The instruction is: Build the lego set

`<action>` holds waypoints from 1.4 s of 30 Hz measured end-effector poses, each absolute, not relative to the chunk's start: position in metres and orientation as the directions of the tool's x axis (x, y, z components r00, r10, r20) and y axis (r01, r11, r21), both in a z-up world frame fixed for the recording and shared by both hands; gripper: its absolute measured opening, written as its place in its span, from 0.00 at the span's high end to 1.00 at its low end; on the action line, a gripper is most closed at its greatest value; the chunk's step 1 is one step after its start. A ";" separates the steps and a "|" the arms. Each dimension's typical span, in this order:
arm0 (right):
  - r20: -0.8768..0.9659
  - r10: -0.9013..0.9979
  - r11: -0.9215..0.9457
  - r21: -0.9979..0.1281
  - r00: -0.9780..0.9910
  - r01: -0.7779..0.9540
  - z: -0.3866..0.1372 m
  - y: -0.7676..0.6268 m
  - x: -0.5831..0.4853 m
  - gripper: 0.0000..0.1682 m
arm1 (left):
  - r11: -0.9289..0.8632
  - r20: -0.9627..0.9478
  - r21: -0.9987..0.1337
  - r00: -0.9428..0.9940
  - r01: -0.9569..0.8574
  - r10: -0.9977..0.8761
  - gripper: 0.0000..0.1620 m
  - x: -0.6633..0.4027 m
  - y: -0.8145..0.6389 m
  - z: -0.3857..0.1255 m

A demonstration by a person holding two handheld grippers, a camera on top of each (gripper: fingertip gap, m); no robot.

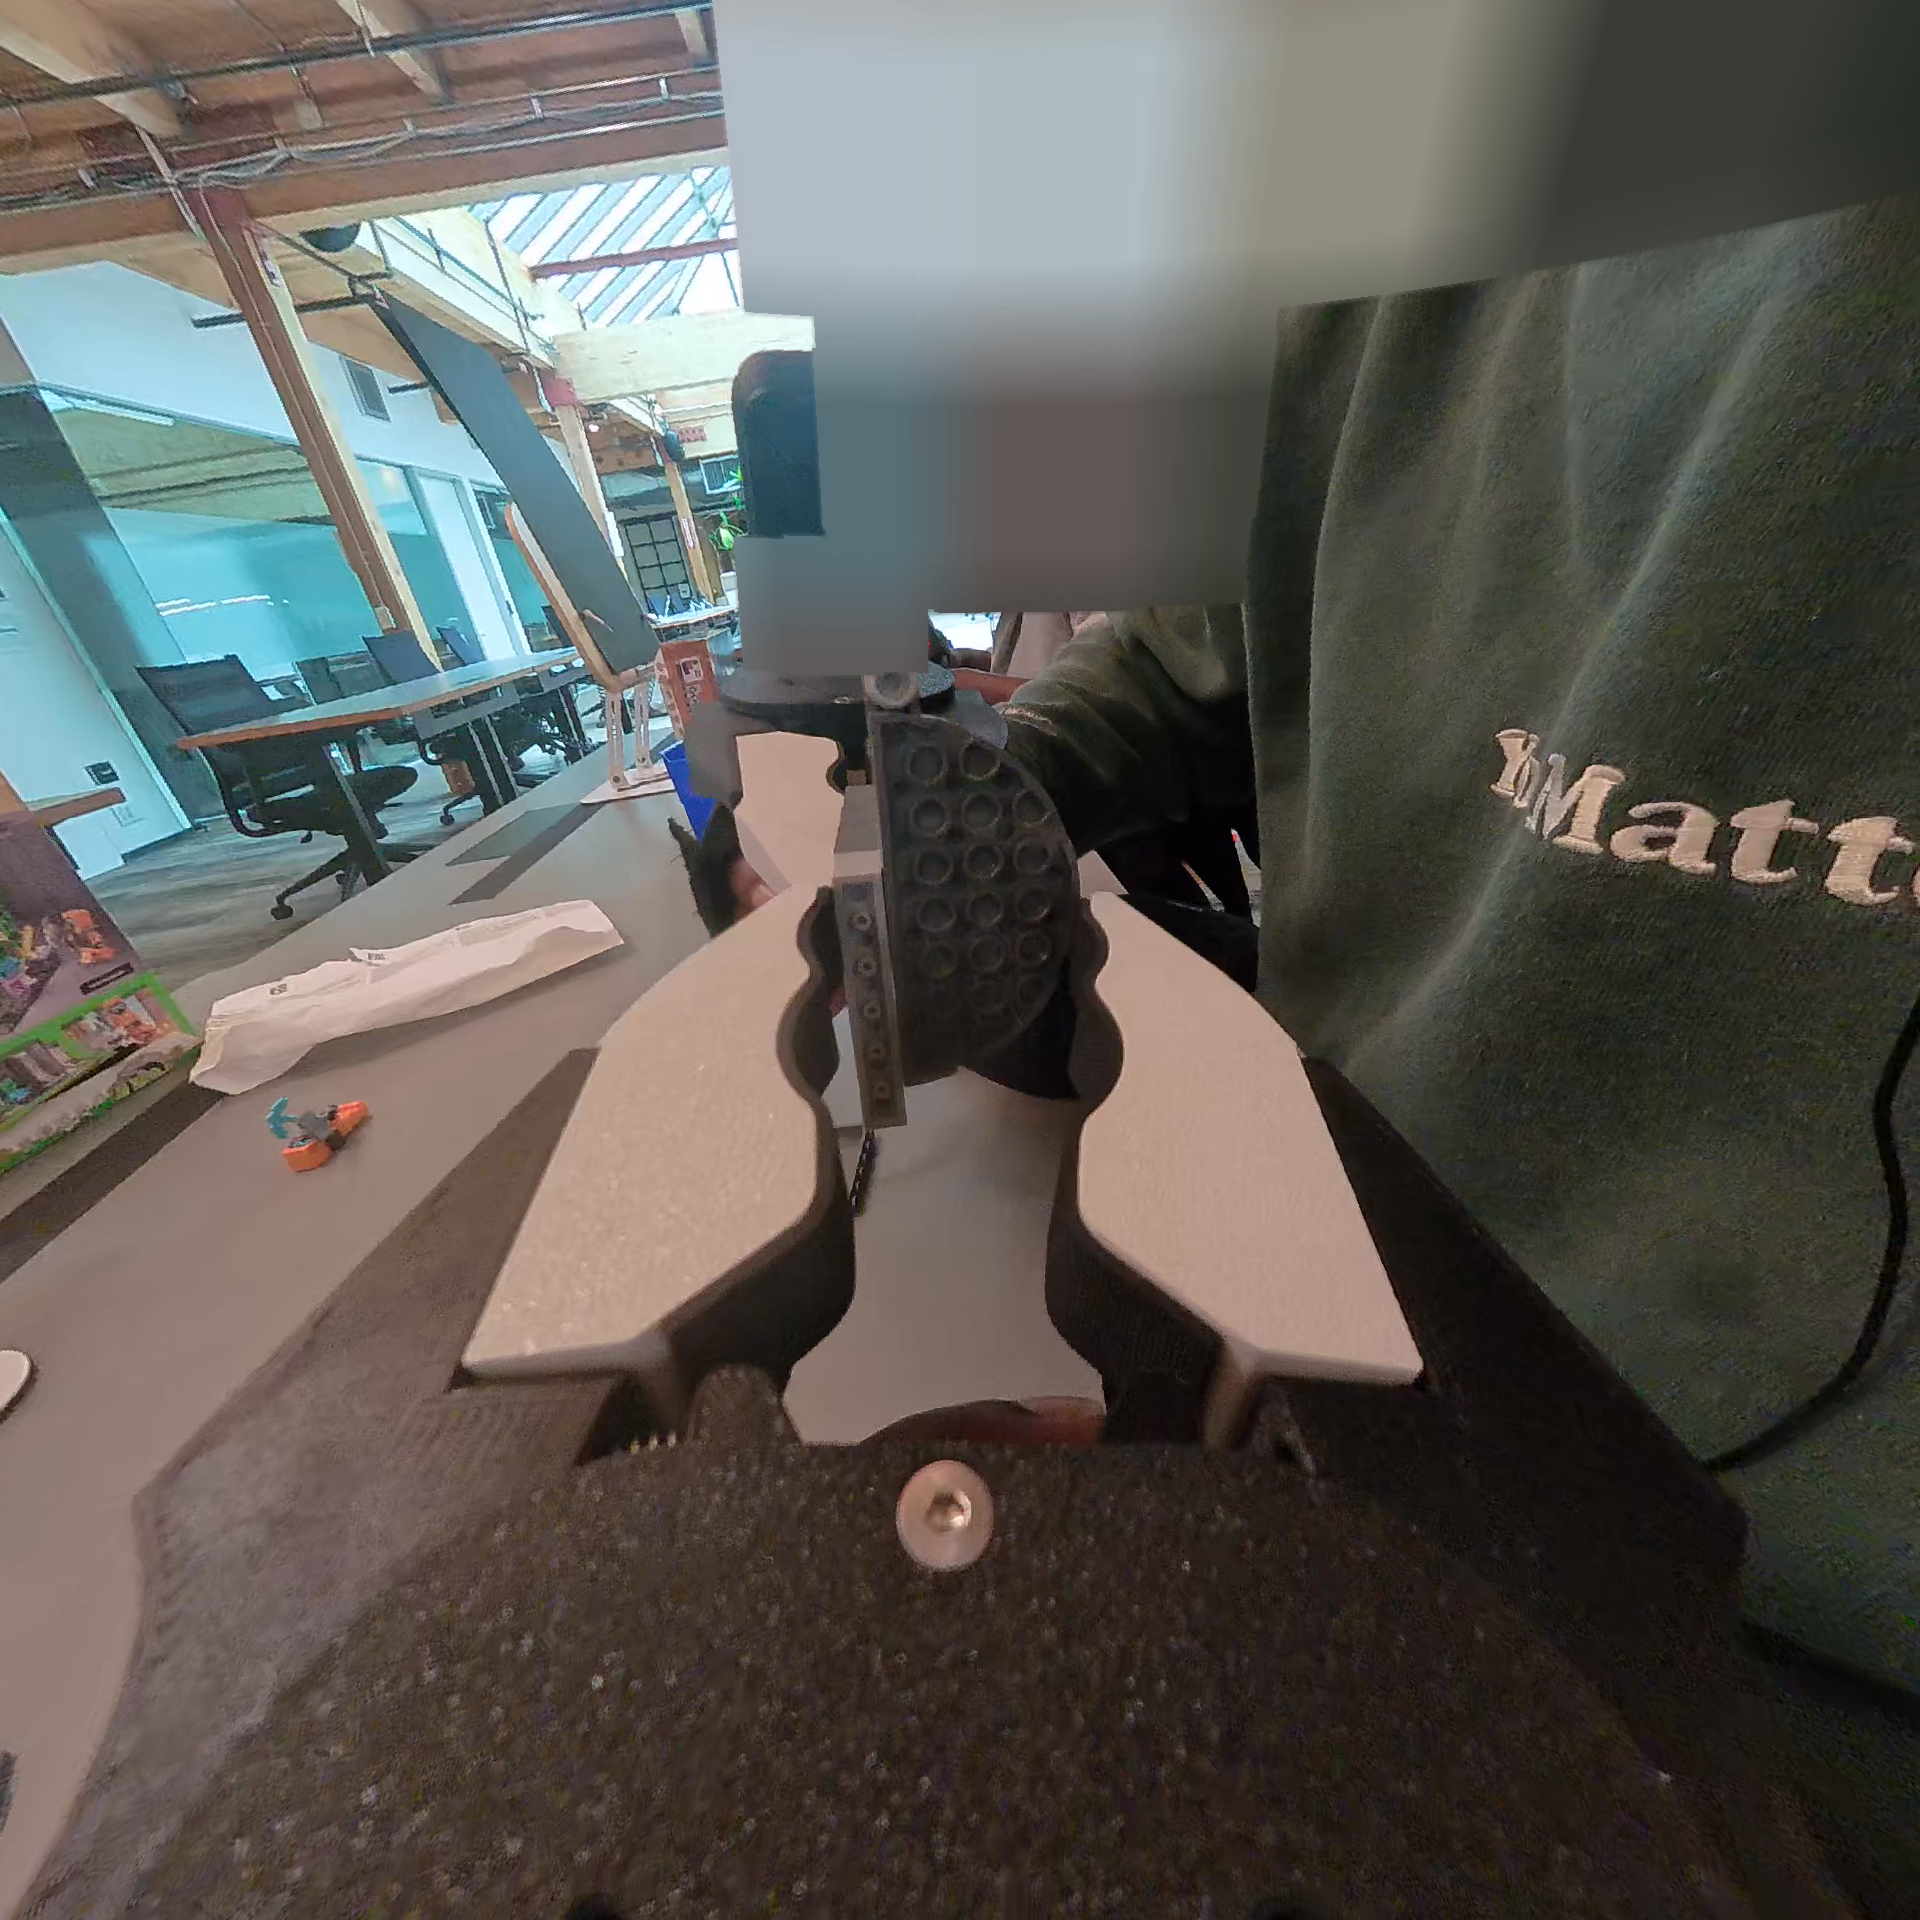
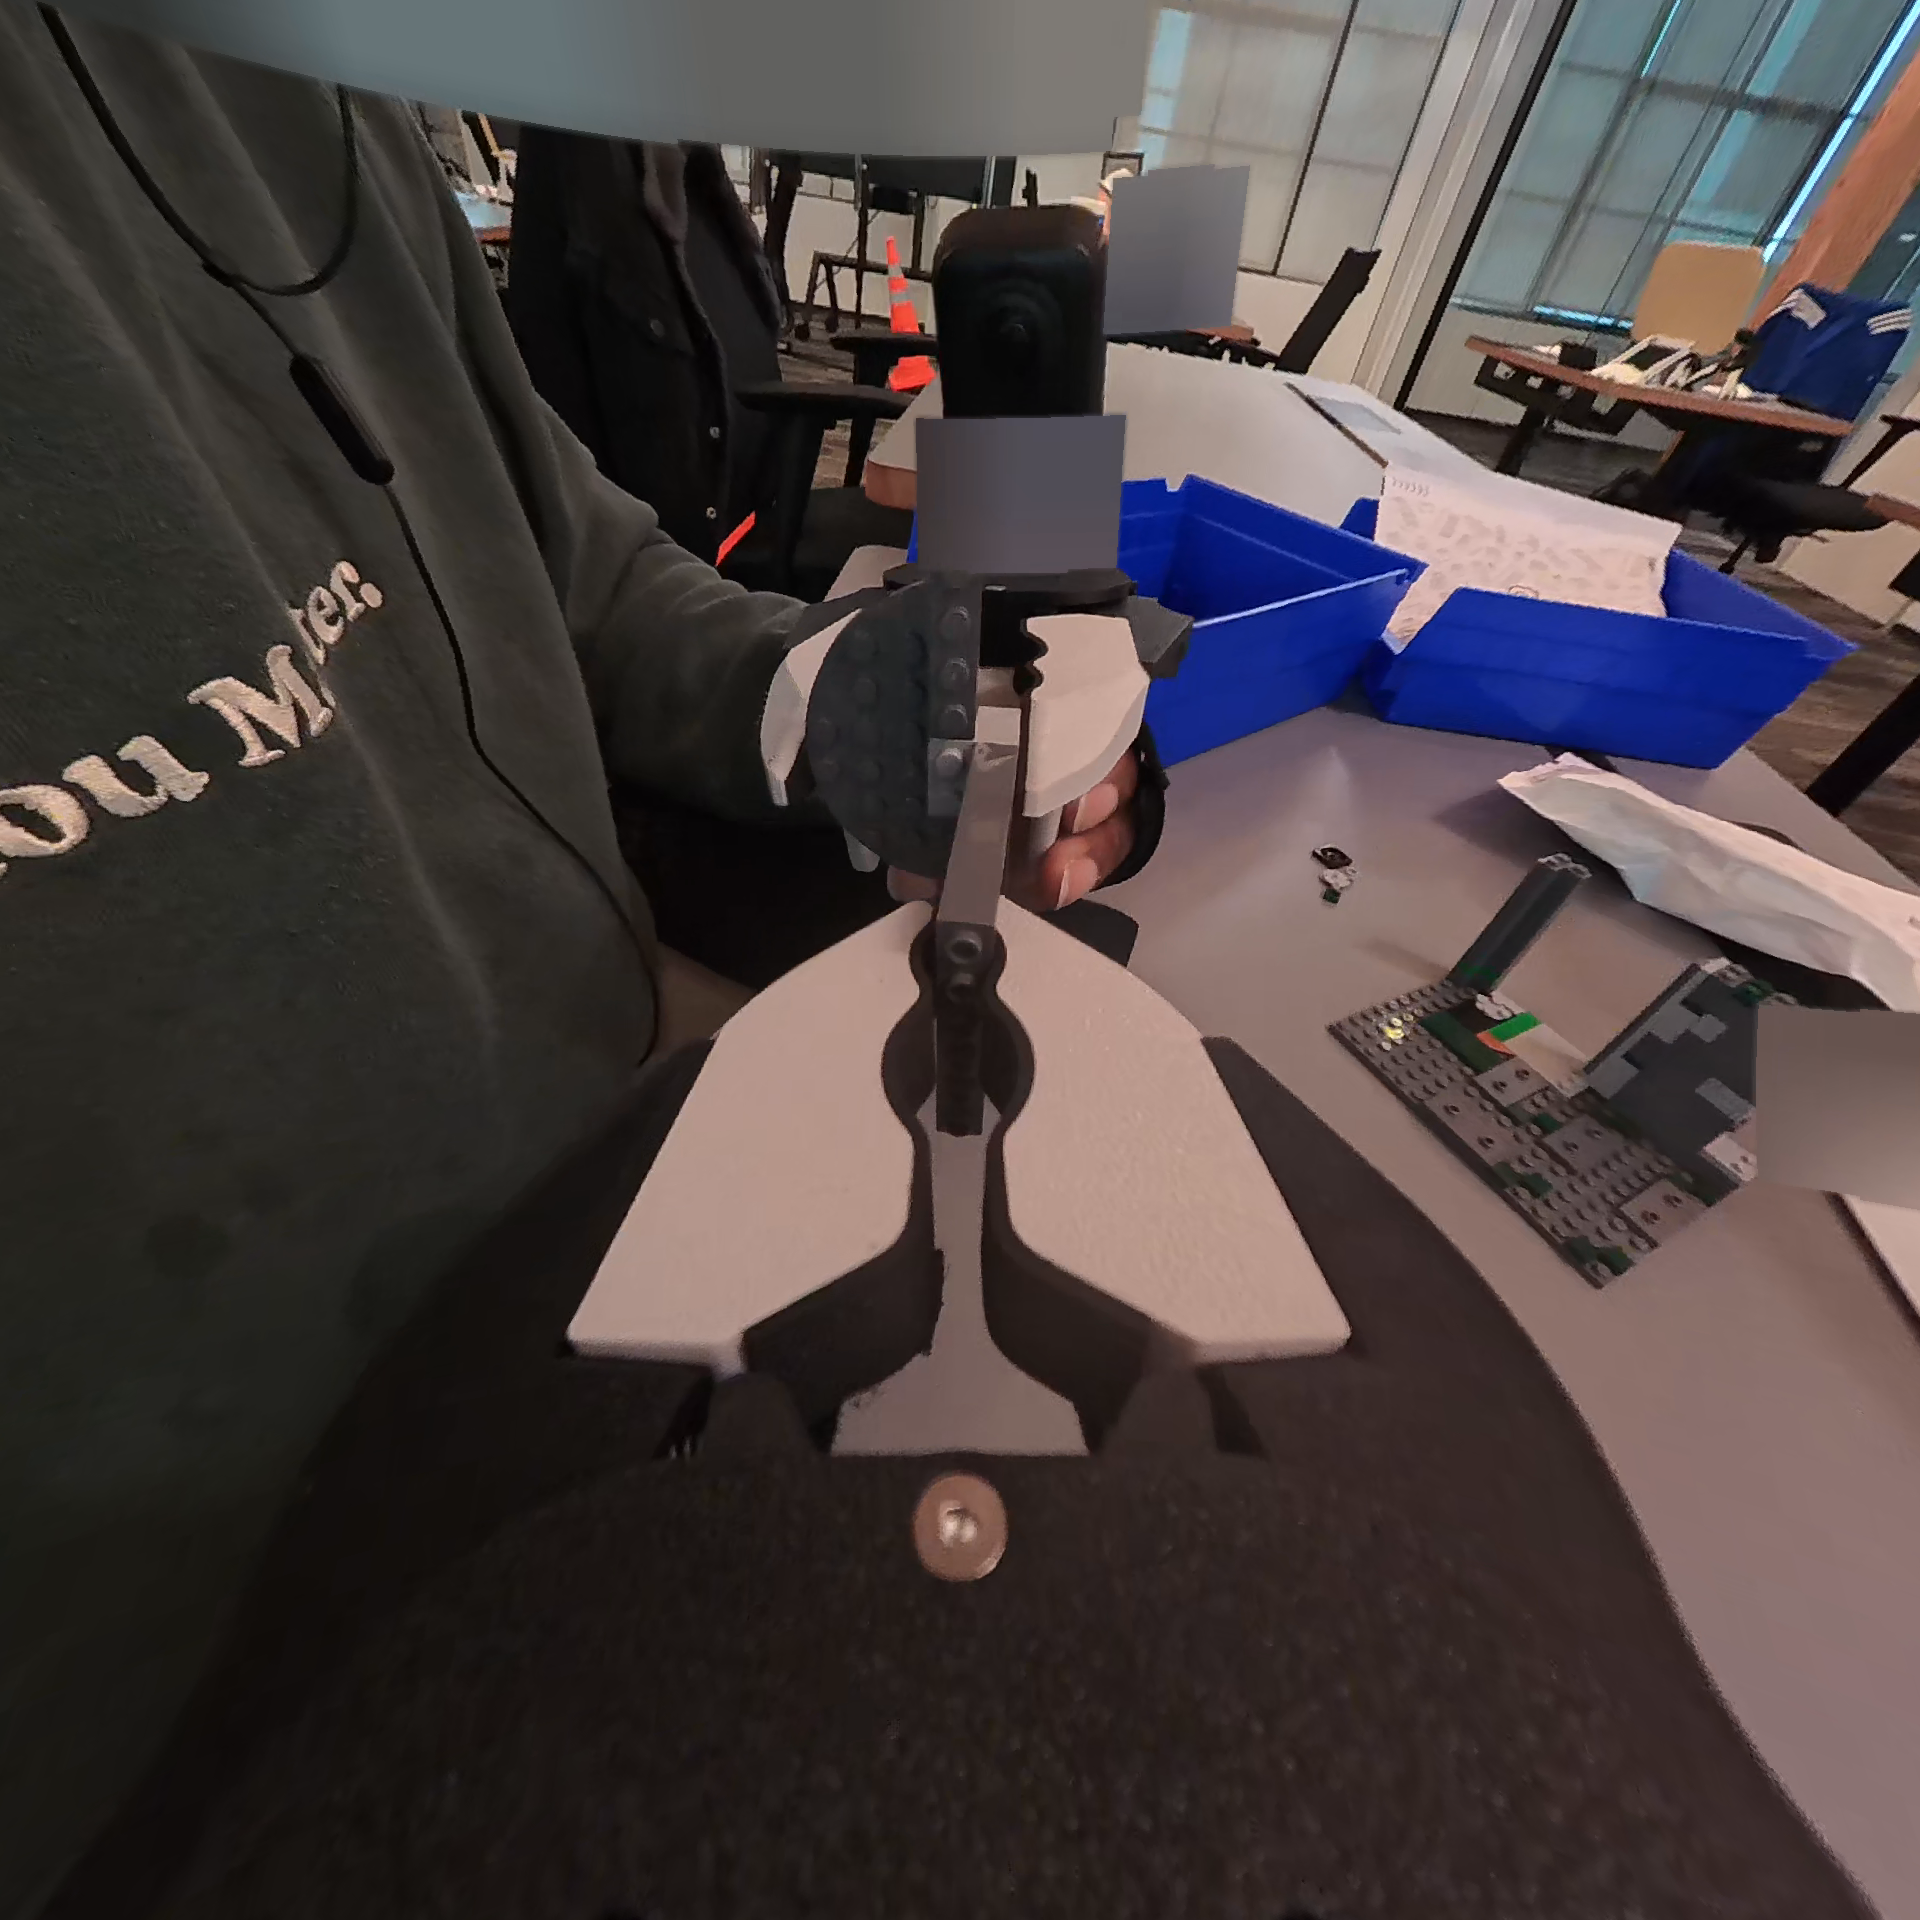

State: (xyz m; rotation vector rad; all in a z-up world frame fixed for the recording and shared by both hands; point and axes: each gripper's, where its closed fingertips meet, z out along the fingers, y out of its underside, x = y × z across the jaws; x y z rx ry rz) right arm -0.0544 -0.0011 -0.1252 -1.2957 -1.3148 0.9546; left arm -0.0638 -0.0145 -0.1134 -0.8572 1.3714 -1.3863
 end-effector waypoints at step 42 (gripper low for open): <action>0.118 0.988 0.118 -0.993 0.098 0.012 -0.110 -0.001 -0.064 0.98 | 0.004 -0.084 -0.967 -0.306 0.254 -0.948 0.74 -0.068 -0.015 -0.097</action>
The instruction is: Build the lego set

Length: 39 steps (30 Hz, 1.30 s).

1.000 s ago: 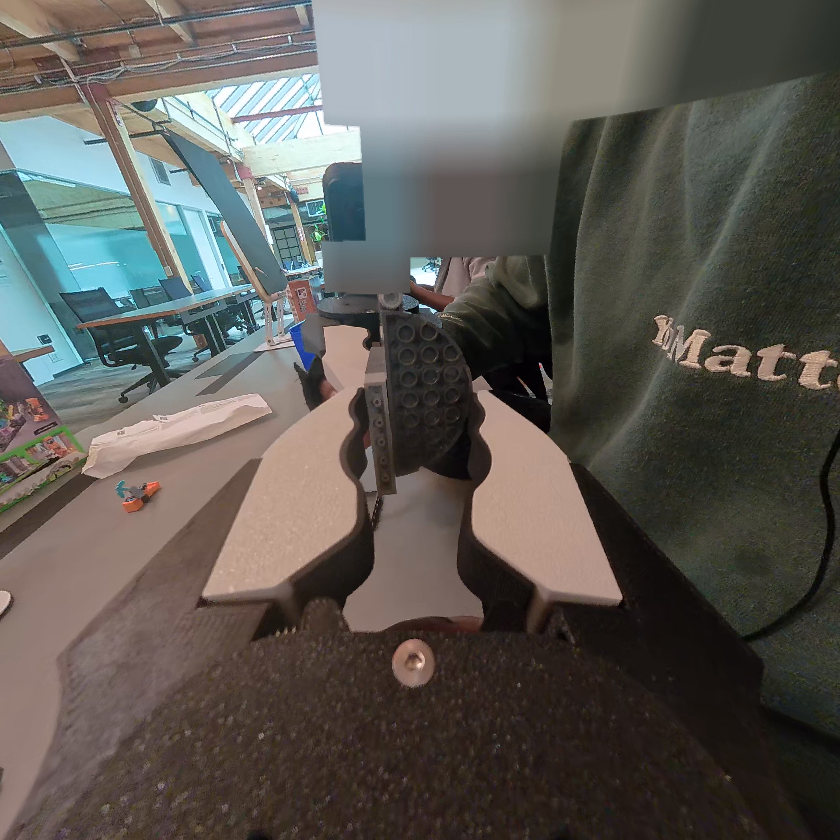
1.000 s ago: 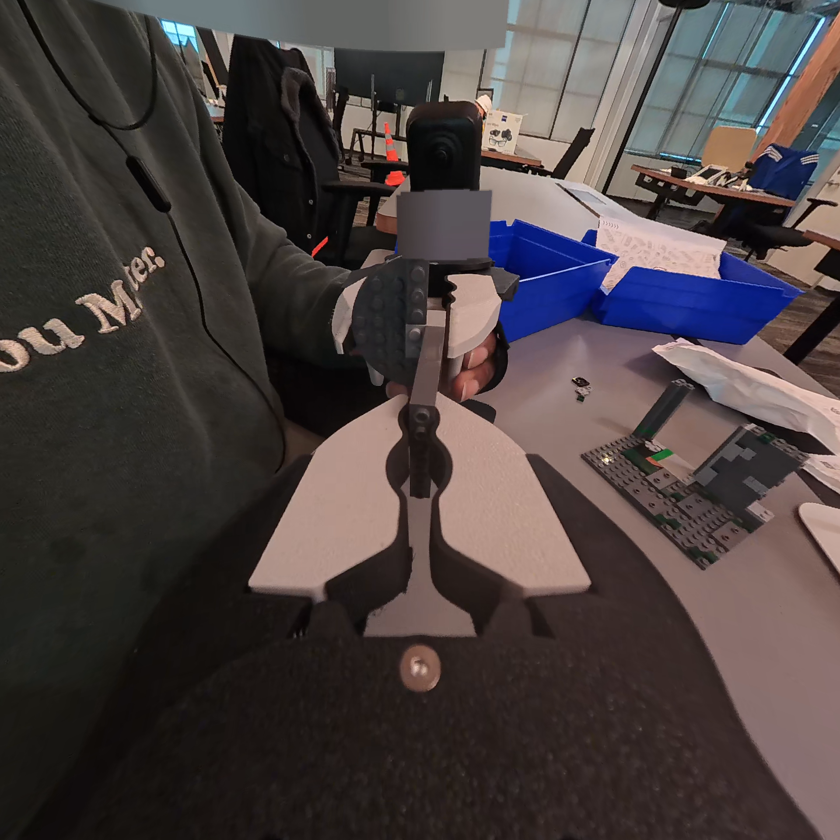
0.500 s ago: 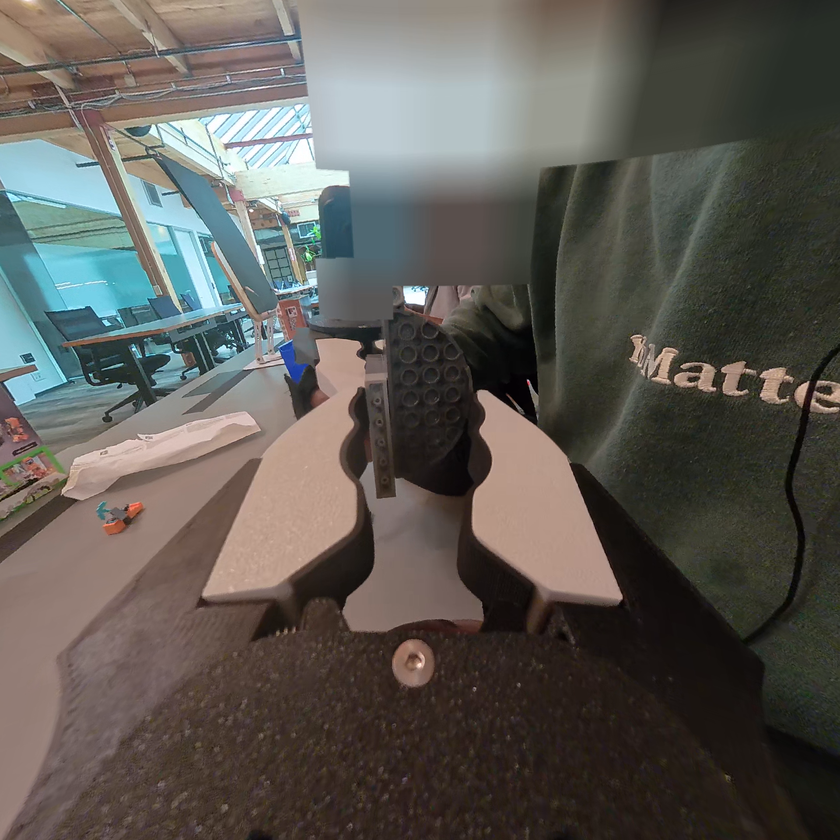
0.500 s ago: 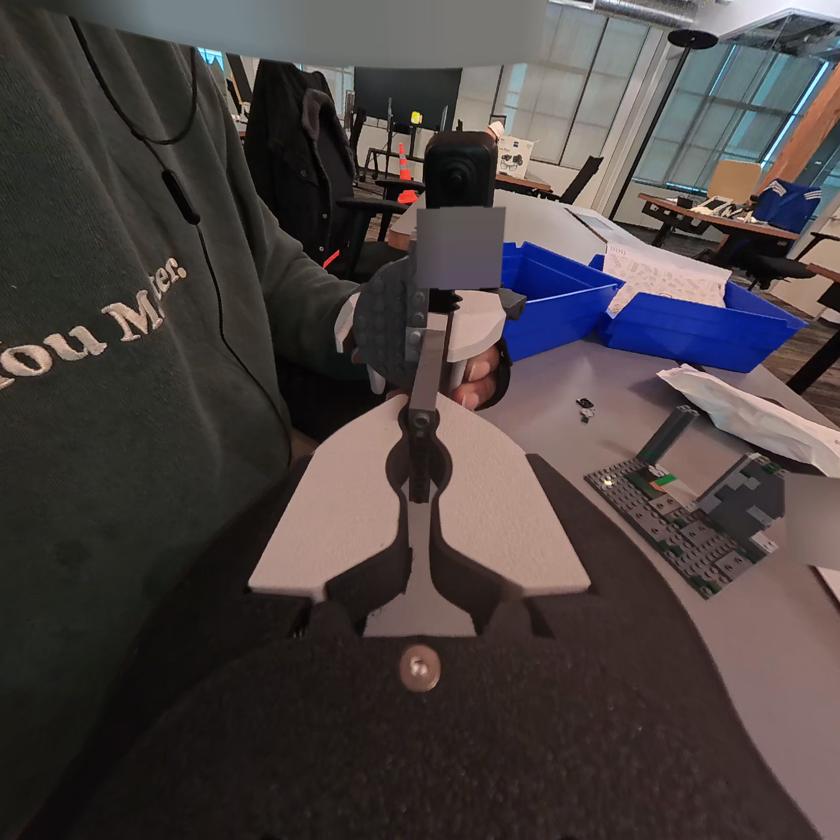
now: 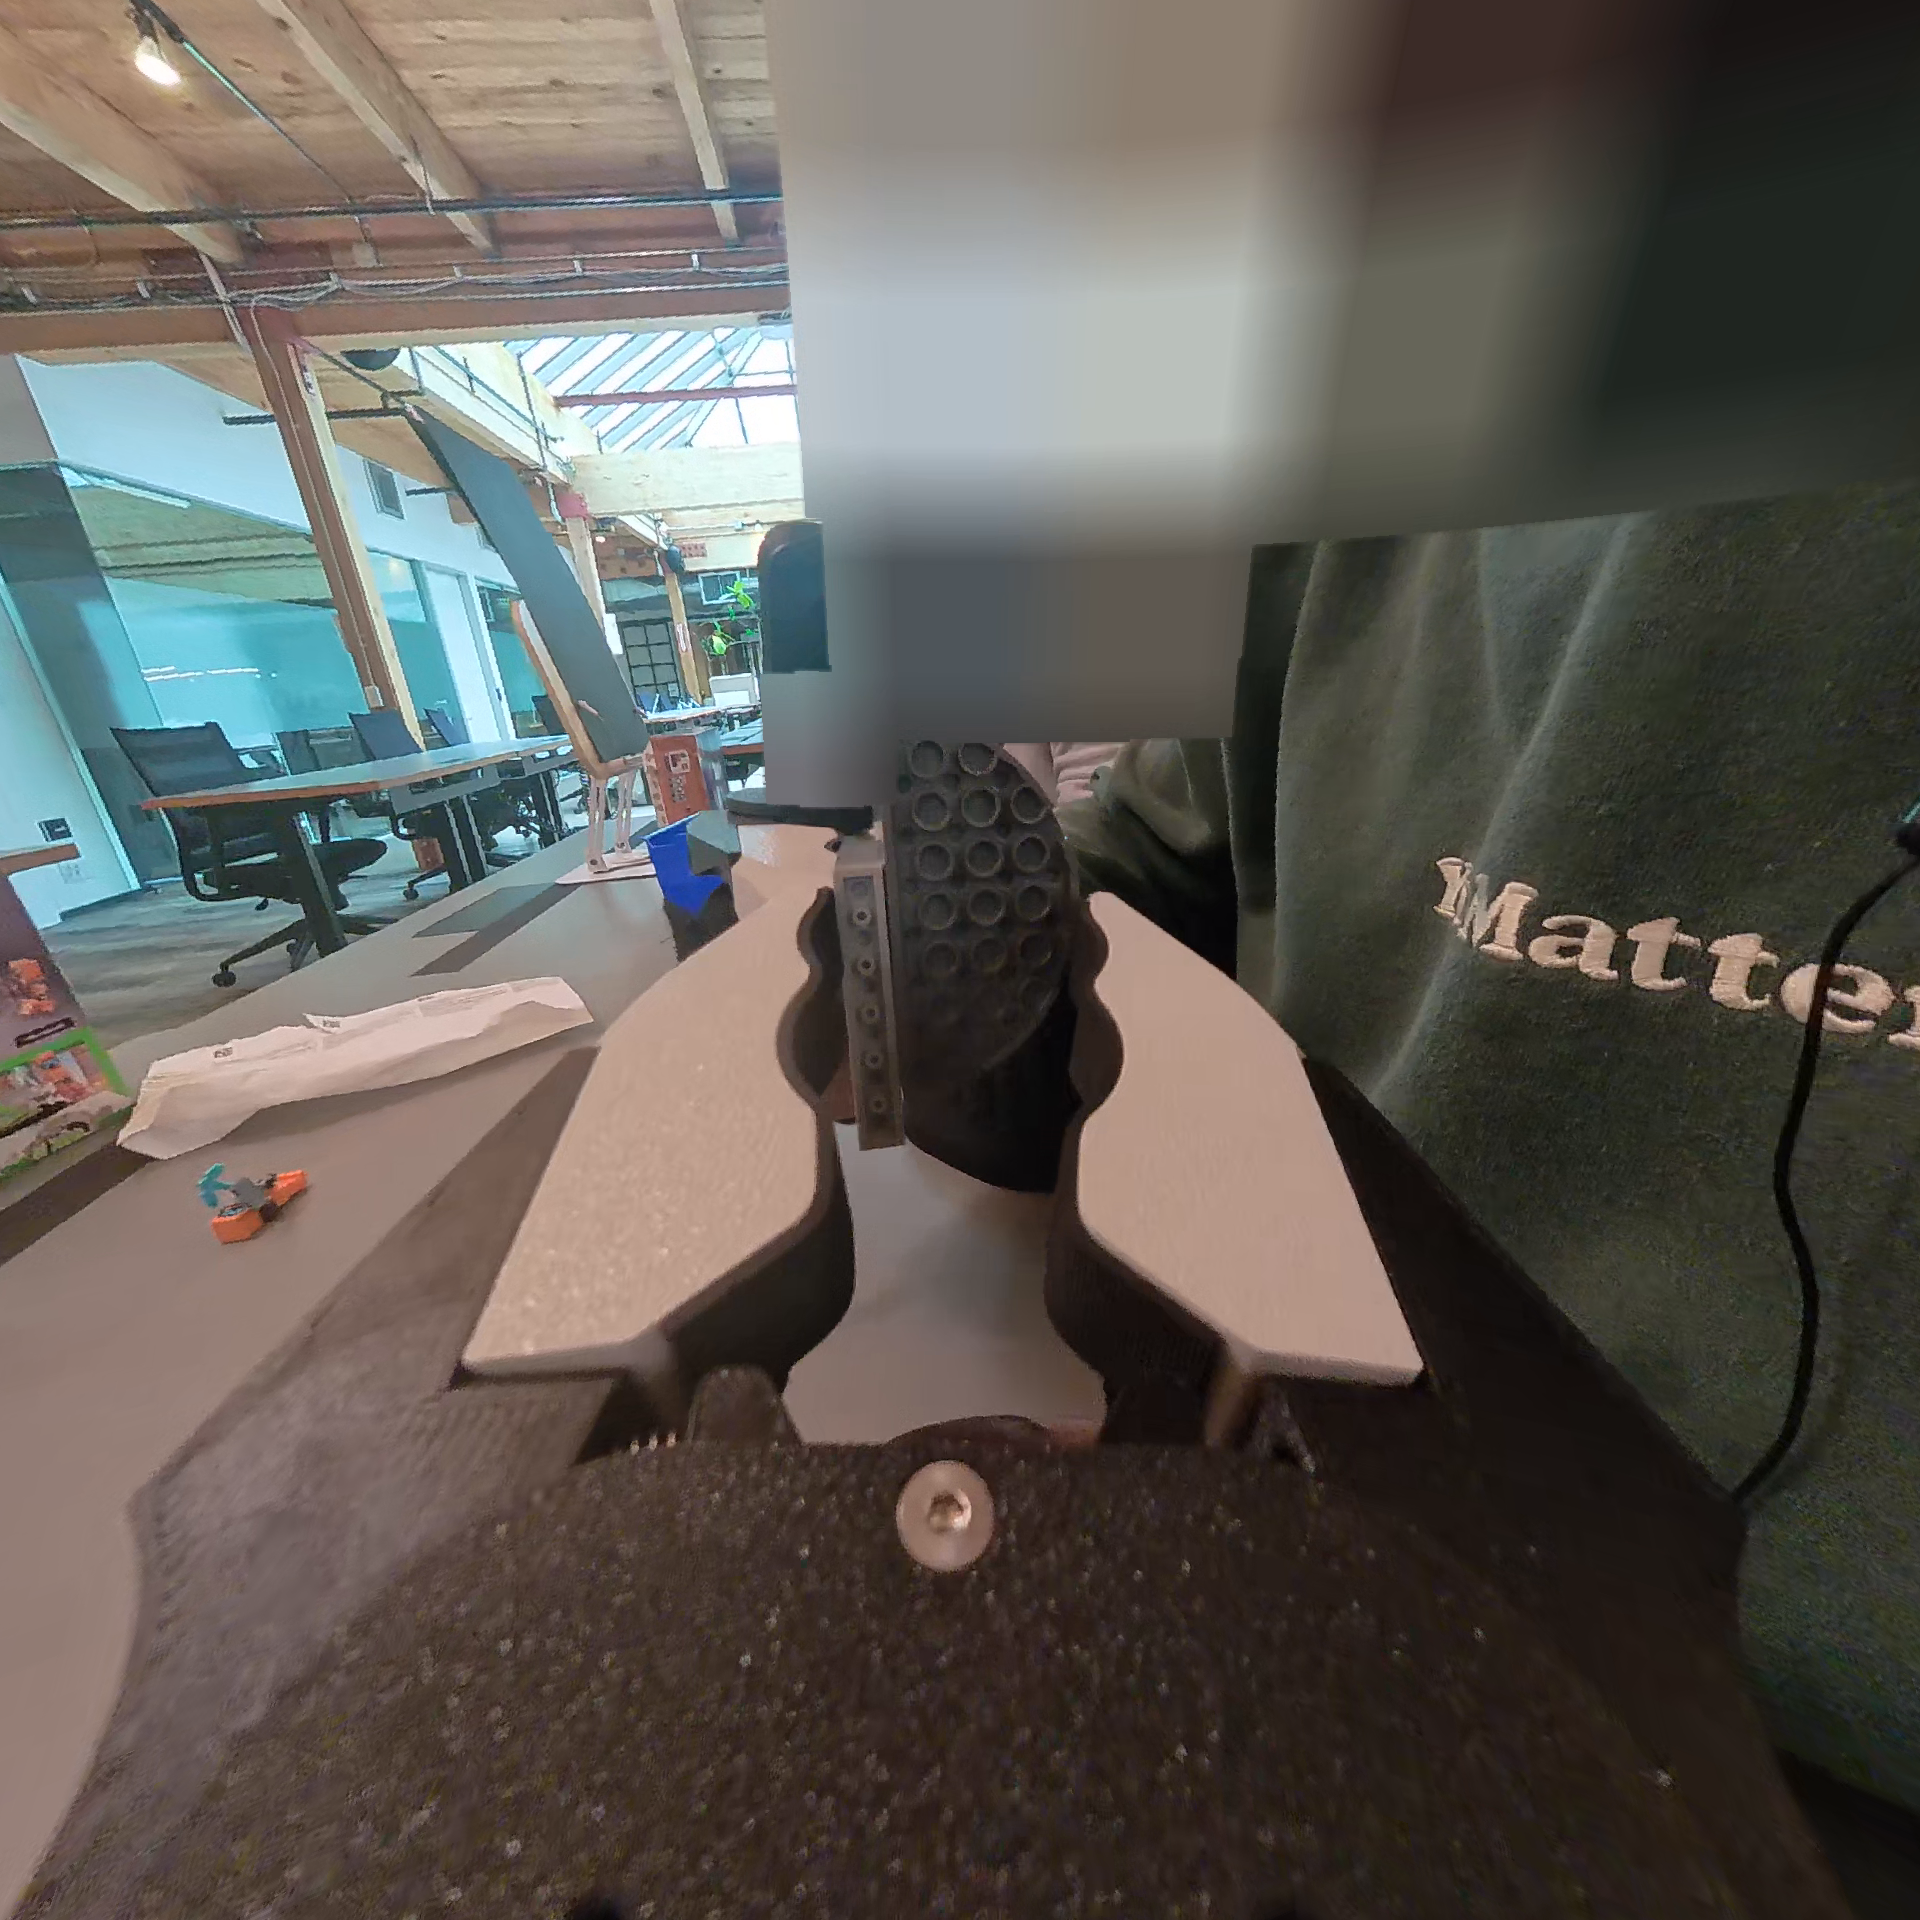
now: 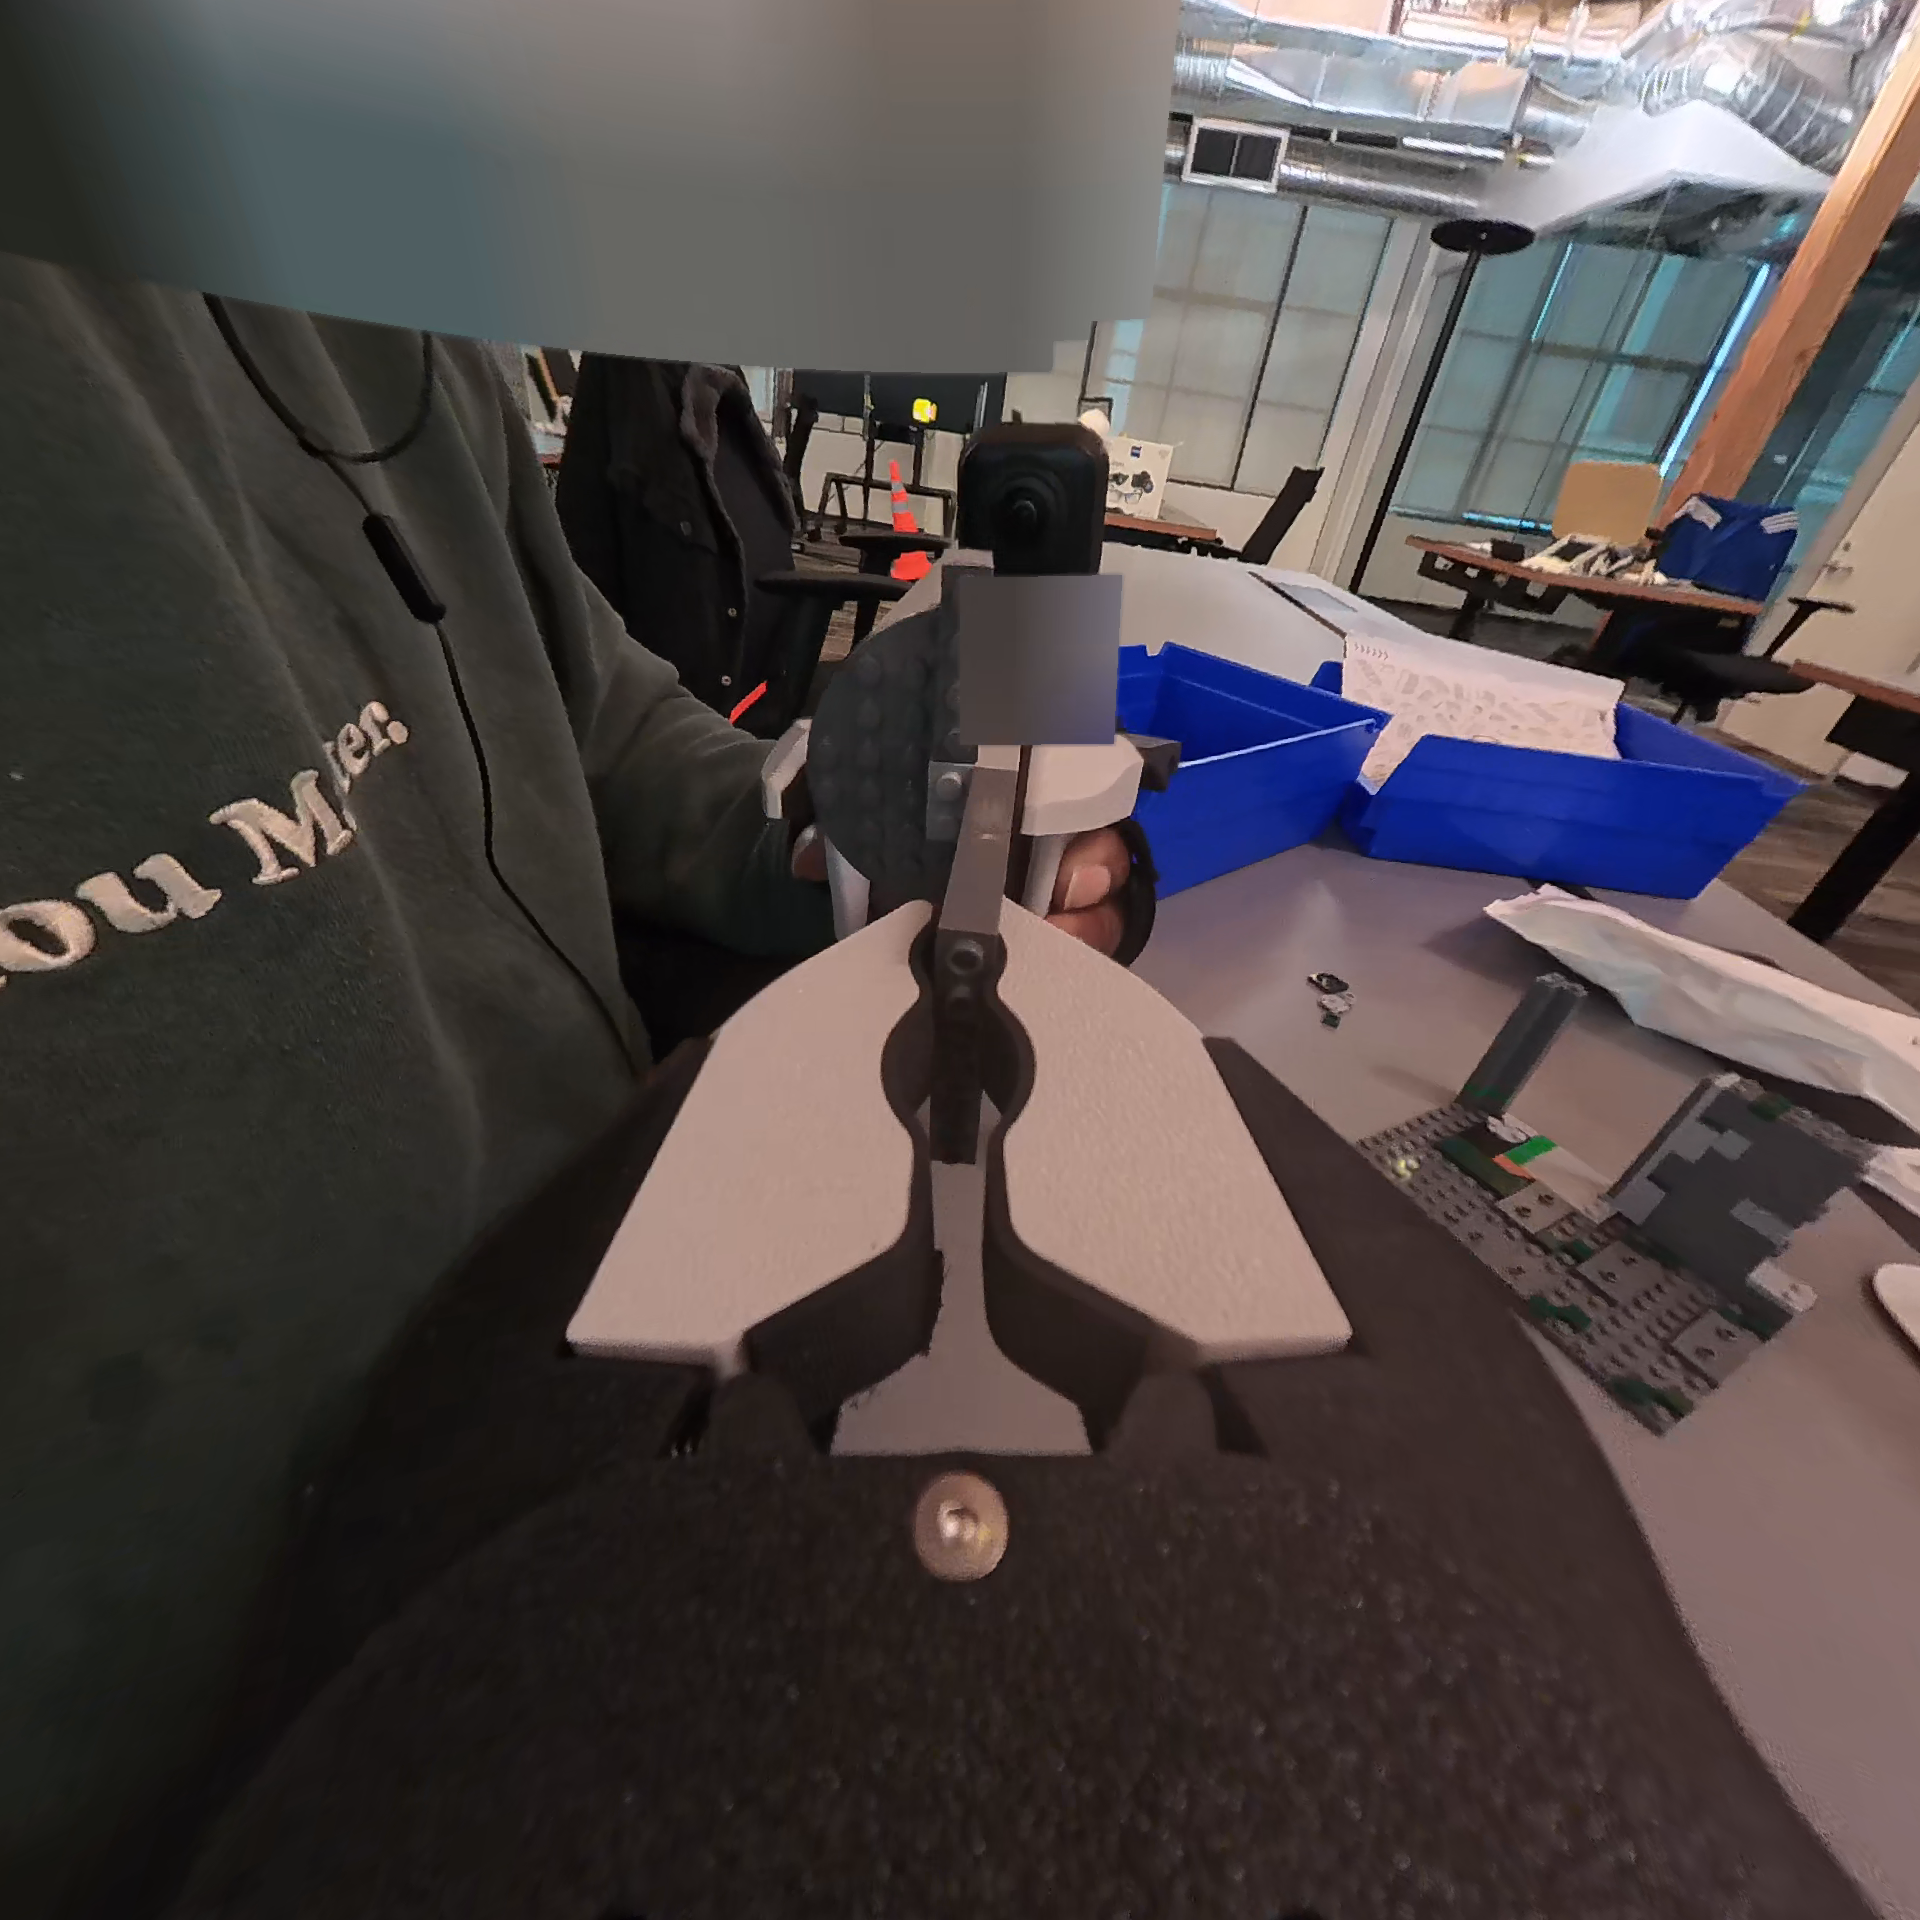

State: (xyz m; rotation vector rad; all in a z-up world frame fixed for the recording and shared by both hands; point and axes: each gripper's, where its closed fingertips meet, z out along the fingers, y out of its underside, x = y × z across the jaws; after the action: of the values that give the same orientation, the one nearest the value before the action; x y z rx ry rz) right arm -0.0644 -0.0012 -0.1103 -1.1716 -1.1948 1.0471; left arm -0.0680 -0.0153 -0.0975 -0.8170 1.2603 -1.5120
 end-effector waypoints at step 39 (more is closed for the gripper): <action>-0.293 0.936 -0.294 -0.956 0.193 -0.024 -0.113 0.029 -0.050 0.98 | -0.301 0.233 -0.924 -0.274 0.238 -0.933 0.72 -0.064 0.025 -0.104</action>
State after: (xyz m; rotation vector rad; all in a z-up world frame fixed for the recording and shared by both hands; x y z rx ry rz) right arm -0.0499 0.0291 -0.1134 -1.5147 -0.9087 1.2679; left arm -0.0642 0.0250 -0.1036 -1.0617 1.0214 -1.7120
